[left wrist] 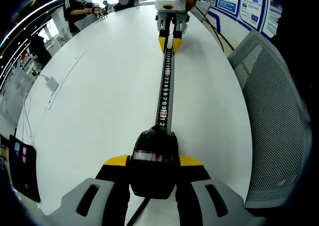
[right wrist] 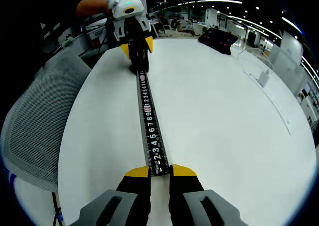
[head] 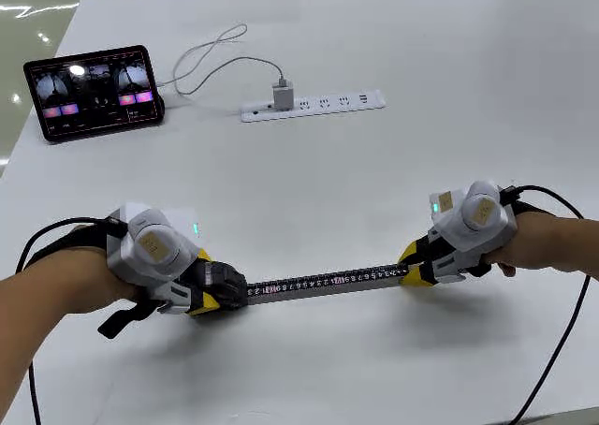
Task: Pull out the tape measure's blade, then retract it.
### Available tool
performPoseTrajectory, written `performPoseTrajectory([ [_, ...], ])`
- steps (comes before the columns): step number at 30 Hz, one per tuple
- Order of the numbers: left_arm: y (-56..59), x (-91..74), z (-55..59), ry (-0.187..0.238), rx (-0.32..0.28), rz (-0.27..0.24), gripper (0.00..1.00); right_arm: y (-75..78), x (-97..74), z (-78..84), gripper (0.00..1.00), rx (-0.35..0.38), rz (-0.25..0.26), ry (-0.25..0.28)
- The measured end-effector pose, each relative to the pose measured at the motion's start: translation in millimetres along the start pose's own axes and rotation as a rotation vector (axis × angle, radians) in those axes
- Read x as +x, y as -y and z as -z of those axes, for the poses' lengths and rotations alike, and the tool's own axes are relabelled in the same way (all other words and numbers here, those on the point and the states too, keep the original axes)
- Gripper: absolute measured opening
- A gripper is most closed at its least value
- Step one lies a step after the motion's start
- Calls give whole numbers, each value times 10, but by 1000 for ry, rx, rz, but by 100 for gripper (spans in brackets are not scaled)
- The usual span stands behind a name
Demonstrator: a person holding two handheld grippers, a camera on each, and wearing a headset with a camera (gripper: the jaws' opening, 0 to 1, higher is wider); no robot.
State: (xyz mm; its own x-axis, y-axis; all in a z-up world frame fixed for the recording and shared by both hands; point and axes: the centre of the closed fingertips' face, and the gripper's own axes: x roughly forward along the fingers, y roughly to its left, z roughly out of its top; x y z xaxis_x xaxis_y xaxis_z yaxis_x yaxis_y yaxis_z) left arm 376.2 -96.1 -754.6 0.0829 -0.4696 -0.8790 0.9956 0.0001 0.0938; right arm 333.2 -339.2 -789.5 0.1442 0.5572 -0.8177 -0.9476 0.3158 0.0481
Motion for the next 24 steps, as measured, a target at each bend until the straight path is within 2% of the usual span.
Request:
performPoseTrajectory([
  [24, -15, 16, 3, 4, -9, 1, 30, 20, -71, 87, 9, 19, 7, -5],
])
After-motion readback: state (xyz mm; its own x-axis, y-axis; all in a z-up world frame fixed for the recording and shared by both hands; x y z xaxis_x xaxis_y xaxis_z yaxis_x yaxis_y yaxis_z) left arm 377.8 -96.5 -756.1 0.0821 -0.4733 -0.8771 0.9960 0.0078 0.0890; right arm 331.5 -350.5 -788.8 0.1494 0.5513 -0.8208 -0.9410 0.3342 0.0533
